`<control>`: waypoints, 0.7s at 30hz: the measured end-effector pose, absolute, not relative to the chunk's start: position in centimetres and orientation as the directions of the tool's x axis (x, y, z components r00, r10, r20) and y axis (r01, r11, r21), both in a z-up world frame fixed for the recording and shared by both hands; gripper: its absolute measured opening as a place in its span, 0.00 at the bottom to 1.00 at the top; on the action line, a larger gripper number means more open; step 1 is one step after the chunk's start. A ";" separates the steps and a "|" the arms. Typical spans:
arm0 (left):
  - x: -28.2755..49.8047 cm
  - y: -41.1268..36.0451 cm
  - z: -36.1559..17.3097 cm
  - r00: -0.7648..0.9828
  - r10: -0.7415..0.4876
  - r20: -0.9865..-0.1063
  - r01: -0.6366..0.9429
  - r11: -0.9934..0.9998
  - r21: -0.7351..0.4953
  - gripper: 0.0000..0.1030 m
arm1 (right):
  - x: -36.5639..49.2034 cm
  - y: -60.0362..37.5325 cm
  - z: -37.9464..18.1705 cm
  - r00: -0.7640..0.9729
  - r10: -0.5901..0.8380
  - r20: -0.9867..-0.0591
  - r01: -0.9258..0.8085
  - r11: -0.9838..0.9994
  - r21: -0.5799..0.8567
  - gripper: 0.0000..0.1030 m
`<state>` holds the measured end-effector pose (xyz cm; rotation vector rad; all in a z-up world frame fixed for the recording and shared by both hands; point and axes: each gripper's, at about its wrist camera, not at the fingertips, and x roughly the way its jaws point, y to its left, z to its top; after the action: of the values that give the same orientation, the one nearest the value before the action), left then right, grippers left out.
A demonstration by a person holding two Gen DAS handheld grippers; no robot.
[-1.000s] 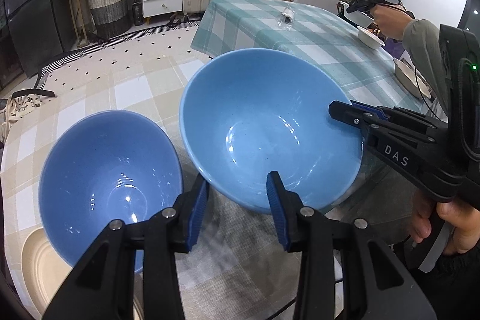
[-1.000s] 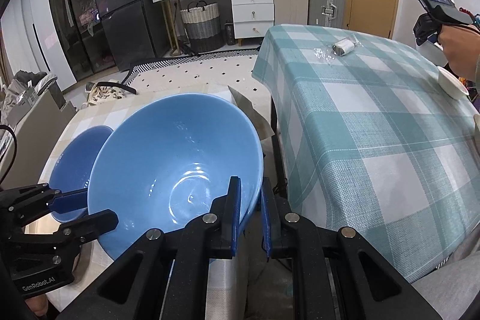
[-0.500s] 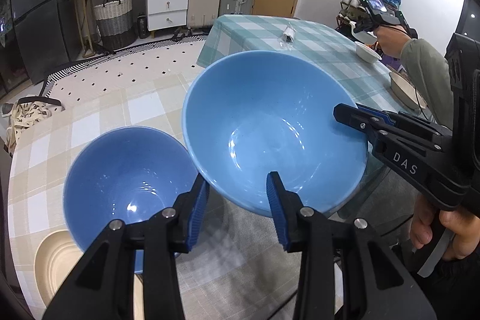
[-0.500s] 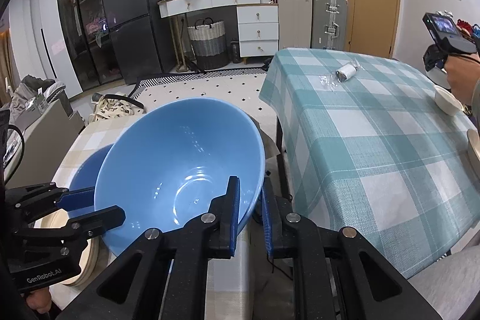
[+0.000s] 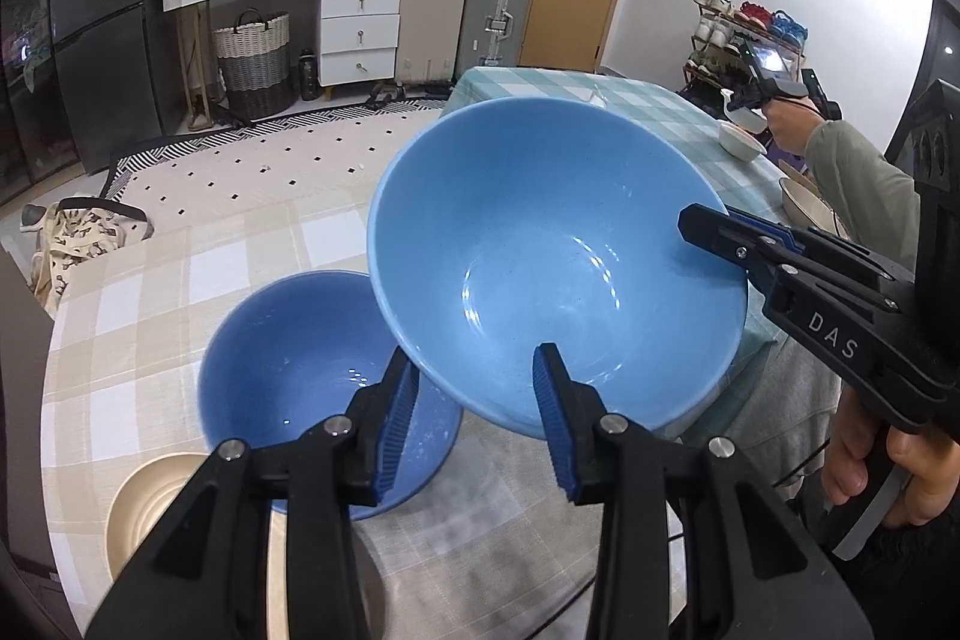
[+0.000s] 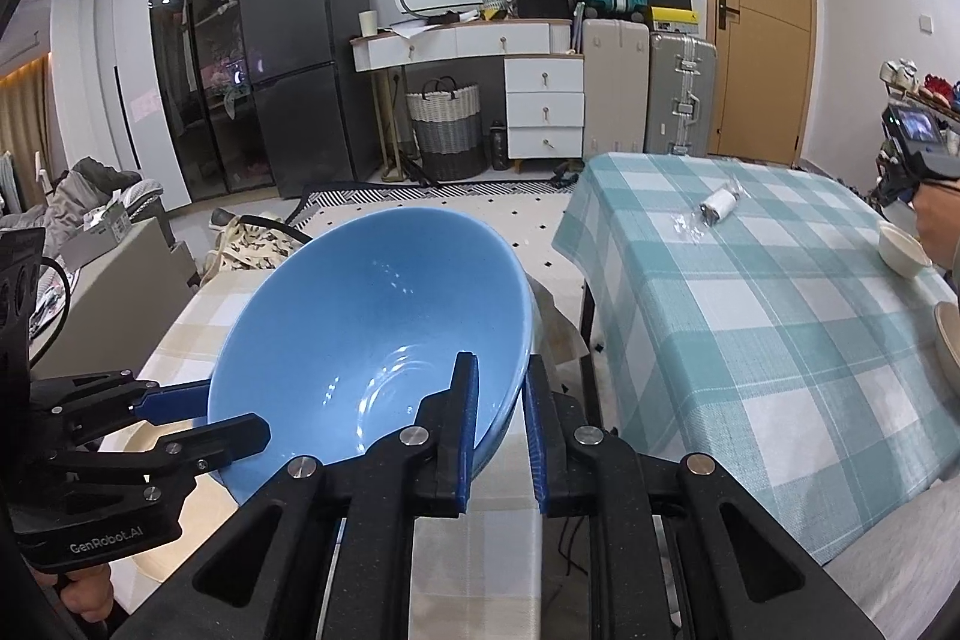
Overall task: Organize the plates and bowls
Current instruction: 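Lift the light blue bowl over the large blue bowl with both grippers, then lower the light blue bowl into the large blue bowl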
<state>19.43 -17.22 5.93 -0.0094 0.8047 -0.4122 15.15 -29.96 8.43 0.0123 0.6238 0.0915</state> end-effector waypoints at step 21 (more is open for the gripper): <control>18.1 -9.6 5.9 0.663 -0.287 -0.691 0.250 0.956 -0.156 0.37 | 15.4 -22.1 8.6 0.801 0.197 -0.564 -0.206 0.977 0.050 0.16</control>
<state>18.11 -9.55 5.90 -0.0492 0.7893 -0.3034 15.37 -22.13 8.56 -0.0139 0.6035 0.2161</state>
